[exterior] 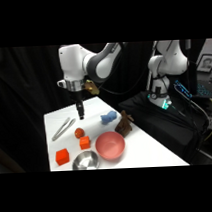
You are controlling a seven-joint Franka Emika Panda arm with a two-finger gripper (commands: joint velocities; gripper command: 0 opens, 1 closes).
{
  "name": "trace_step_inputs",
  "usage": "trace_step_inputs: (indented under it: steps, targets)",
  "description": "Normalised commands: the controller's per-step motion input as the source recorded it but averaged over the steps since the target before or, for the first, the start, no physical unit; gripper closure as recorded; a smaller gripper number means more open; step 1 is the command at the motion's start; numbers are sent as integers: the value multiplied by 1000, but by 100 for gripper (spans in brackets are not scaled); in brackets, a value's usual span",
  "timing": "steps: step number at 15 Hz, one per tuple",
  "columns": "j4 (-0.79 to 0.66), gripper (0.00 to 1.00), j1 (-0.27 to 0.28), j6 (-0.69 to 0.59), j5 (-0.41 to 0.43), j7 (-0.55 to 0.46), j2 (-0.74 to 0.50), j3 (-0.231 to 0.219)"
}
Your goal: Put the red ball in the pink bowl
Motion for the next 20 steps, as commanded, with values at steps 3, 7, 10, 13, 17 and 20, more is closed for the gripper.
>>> trace_step_inputs:
  steps: [3,7,10,13,17,20]
  targets:
    - [295,0,-51,90,85,63,272,-21]
    - [255,0,-57,94,140,30,241,6]
    - [238,0,-52,101,155,36,226,19]
    - [251,0,-44,91,135,52,228,12]
    - [261,0,-44,80,132,50,232,12]
    - [263,0,-23,74,119,58,220,11]
